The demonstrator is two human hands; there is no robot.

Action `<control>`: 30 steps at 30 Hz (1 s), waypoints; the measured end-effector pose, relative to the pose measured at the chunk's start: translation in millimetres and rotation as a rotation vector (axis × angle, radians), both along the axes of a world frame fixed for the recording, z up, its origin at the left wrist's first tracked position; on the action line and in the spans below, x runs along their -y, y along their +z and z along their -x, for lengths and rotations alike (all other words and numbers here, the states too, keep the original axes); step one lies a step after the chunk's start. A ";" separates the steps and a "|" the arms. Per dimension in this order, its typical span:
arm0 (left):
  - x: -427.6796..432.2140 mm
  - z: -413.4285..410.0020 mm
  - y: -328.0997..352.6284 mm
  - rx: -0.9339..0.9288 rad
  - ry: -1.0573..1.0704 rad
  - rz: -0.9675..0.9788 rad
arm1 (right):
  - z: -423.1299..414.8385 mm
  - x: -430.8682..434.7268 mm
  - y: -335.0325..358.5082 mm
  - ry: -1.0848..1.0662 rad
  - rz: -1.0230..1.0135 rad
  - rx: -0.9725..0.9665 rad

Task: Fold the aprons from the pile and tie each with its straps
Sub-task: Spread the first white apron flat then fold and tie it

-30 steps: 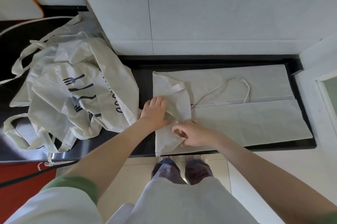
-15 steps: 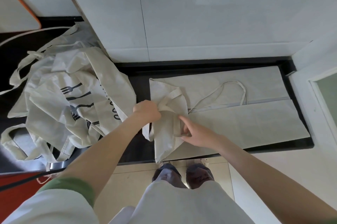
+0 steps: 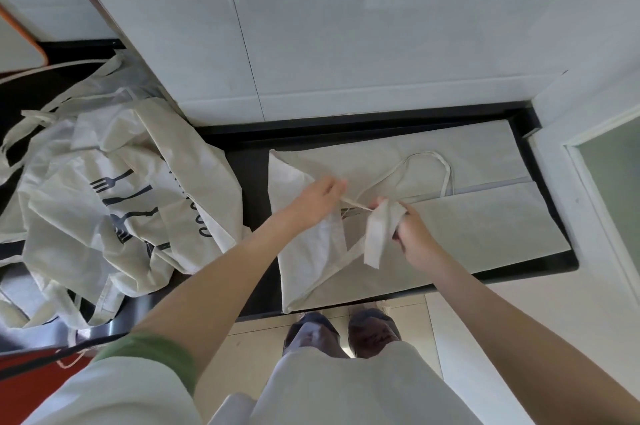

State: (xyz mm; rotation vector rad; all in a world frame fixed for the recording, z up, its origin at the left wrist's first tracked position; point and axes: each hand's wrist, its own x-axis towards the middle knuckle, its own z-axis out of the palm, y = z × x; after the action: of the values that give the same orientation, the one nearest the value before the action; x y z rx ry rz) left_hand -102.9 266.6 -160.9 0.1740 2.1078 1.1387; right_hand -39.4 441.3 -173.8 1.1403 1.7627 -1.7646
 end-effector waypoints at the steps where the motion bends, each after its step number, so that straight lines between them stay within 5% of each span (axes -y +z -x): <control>1: 3.9 -0.1 -11.1 -0.072 -0.070 0.115 | -4.0 -9.8 -4.9 -0.051 0.050 -0.065; 6: 22.7 -15.4 -34.0 -0.251 -0.255 0.159 | -15.2 -46.4 -15.1 -0.398 0.148 -0.083; 10: 24.3 -24.6 -41.9 -0.377 -0.453 0.305 | -16.6 -52.5 -25.1 -0.466 -0.261 -0.180; 13: 30.8 -26.6 -52.4 -0.390 -0.565 0.502 | -16.9 -36.1 -25.5 -0.114 -0.770 -0.253; 16: 38.6 -26.9 -58.5 -0.359 -0.564 0.600 | -17.5 -7.8 -20.5 0.371 -1.101 -0.543; 18: 41.6 -27.3 -60.4 -0.342 -0.547 0.660 | -17.4 9.3 -19.6 0.715 -1.118 -0.733; 21: 47.0 -26.6 -63.4 -0.284 -0.502 0.701 | -28.5 31.2 -28.4 1.363 -0.834 -0.778; 23: 51.3 -26.9 -65.5 -0.303 -0.527 0.719 | -45.2 31.9 -50.1 1.664 -0.849 -0.849; 25: 55.3 -26.6 -68.2 -0.317 -0.534 0.706 | -58.6 22.0 -69.7 1.792 -0.985 -0.859; 30: 51.8 -23.5 -64.0 -0.365 -0.496 0.718 | -58.8 6.3 -73.3 1.685 -0.981 -0.863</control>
State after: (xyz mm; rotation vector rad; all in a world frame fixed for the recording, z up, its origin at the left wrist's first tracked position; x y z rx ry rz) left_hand -79.5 214.8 -224.9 0.5509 2.4566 0.0322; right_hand 19.4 435.0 -247.1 -1.1018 2.6240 -0.1676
